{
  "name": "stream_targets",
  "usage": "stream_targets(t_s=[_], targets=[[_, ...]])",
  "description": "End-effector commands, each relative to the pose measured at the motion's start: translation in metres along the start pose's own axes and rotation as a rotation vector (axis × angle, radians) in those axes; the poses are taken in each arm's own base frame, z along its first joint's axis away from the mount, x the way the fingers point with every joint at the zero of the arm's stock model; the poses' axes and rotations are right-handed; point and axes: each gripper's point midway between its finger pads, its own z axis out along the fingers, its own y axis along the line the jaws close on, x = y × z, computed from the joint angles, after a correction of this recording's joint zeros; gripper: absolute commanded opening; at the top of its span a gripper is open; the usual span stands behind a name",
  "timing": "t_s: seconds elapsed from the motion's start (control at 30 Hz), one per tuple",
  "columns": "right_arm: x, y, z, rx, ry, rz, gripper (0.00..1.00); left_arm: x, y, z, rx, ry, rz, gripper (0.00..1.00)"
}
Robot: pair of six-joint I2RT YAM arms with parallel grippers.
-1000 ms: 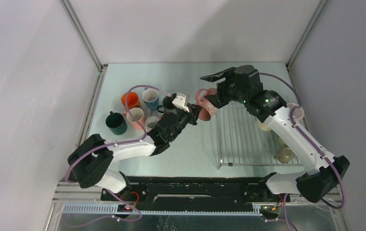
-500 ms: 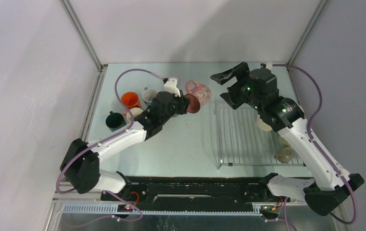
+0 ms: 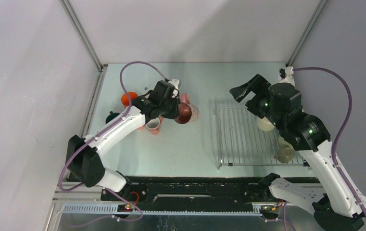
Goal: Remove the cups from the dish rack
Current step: Place the cup at the center of the board.
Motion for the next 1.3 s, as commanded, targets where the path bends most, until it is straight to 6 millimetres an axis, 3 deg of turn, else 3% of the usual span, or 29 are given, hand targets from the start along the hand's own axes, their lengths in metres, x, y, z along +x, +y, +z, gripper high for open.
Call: stream_targets(t_s=[0.0,0.3,0.63,0.87,1.07,1.27], targets=[[0.017,-0.035,-0.004,0.094,0.05,-0.142,1.0,-0.002,0.008,-0.007,-0.022,0.074,0.042,0.0],[0.048,-0.062,0.003,0.144,0.149,-0.222,1.0,0.026,0.041,0.024,-0.132,0.247,0.077,0.0],[0.059,-0.08,0.006,0.173,0.169,-0.242,1.0,0.029,0.057,0.036,-0.189,0.315,0.09,0.0],[0.065,-0.088,0.008,0.185,0.184,-0.229,1.0,0.034,0.066,0.041,-0.215,0.371,0.108,0.06],[0.07,-0.099,0.014,0.219,0.185,-0.228,1.0,0.037,0.071,0.044,-0.224,0.393,0.112,0.21],[0.073,-0.124,0.024,0.293,0.176,-0.222,1.0,0.035,0.073,0.043,-0.228,0.392,0.122,0.39]])
